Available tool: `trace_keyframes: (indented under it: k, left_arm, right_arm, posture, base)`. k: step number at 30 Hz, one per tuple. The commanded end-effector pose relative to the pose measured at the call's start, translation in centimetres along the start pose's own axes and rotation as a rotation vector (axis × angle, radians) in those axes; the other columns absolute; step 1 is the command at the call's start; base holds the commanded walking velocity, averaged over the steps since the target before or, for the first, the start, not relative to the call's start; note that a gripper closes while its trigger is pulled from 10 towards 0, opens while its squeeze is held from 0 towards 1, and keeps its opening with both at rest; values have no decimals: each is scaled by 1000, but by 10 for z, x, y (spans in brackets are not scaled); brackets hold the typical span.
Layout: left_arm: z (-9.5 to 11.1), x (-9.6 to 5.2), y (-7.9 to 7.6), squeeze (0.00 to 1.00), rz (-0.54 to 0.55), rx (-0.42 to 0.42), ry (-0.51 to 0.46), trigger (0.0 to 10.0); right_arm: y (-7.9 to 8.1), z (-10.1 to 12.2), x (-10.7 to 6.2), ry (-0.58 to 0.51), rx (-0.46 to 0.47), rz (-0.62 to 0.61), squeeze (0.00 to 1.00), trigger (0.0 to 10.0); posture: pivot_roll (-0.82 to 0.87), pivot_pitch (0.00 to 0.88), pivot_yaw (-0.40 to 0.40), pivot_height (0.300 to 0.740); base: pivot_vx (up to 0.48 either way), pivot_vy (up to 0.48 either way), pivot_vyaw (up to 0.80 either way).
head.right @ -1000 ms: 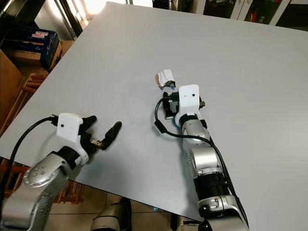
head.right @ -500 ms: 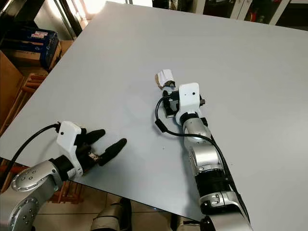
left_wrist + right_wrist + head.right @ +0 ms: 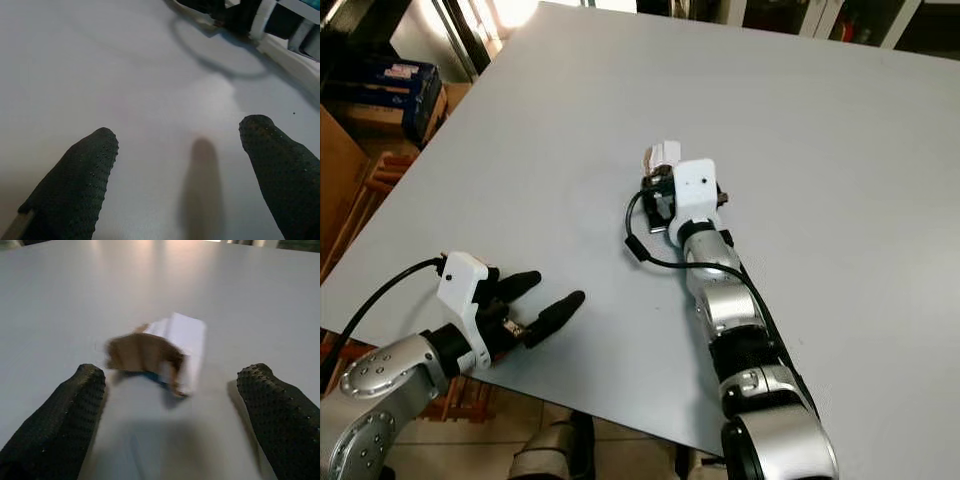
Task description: Picking trash to rubbish bin
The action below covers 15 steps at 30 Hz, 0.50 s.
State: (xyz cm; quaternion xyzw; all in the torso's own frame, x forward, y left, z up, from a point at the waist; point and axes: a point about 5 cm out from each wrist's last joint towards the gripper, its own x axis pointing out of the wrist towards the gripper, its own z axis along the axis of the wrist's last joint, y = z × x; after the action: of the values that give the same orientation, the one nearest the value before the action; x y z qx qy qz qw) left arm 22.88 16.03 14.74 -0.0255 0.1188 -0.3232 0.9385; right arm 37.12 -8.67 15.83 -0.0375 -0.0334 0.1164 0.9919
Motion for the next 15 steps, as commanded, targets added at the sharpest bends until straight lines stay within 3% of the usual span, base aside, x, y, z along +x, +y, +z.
trace_keyframes:
  k: [1, 2, 3, 15]
  left_arm:
    - [1, -4, -2, 0, -6, 7, 8, 10000]
    - [0, -4, -2, 0, -5, 7, 9, 10000]
    - [1, -4, -2, 0, -2, 9, 9, 10000]
    - [1, -4, -1, 0, 3, 17, 13, 10000]
  right_arm:
    - [5, -8, 0, 25, 15, 22, 0, 3098]
    - [6, -10, 1, 29, 18, 25, 0, 627]
    - [7, -13, 1, 35, 22, 31, 0, 0]
    - [5, -30, -4, 69, 19, 27, 0, 0]
  posture:
    - [224, 285, 46, 740]
    - [224, 285, 46, 740]
    - [224, 285, 46, 740]
    - [232, 283, 52, 740]
  base:
    - [0, 0, 0]
    - [0, 0, 0]
    - [0, 0, 0]
    - [0, 0, 0]
